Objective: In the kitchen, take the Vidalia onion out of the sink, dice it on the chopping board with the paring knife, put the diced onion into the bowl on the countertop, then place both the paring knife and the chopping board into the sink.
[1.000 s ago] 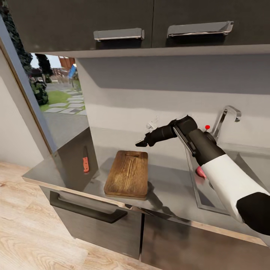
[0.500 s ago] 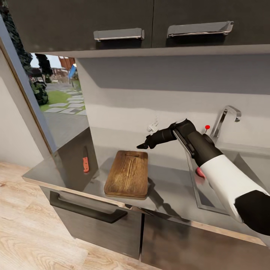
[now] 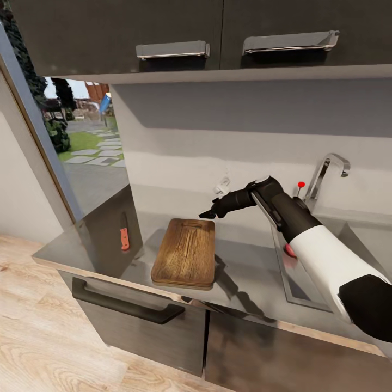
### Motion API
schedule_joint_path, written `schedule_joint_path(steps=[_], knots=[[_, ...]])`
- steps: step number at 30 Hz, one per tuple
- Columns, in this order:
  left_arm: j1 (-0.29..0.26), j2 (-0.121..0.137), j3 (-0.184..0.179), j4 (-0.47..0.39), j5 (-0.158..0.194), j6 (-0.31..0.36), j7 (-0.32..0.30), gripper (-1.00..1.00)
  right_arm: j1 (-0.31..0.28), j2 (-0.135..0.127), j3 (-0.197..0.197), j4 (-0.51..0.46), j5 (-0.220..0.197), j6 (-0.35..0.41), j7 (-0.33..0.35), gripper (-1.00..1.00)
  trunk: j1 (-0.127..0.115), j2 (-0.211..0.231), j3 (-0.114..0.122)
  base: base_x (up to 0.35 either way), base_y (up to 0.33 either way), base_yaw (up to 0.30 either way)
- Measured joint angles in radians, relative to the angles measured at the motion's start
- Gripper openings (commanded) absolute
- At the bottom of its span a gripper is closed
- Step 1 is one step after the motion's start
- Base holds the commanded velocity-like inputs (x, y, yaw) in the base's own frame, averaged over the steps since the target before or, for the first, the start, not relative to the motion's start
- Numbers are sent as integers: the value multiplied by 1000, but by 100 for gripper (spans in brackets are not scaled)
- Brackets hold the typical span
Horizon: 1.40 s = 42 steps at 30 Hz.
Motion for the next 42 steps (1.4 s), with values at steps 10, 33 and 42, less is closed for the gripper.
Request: schedule_joint_path(steps=[10, 33, 42], knots=[[0, 0, 0, 0, 0, 0, 0, 100, 0, -14, -11, 0, 1, -3, 101, 100, 0, 0, 0, 0, 0, 0], [0, -11, -9, 8, -2, 0, -8, 100, 0, -25, -153, 1, 1, -63, 110, 100, 0, 0, 0, 0, 0, 0], [0, -9, -6, 41, -2, 4, -5, 100, 2, -26, -152, 20, 0, -67, 110, 100, 0, 0, 0, 1, 0, 0]])
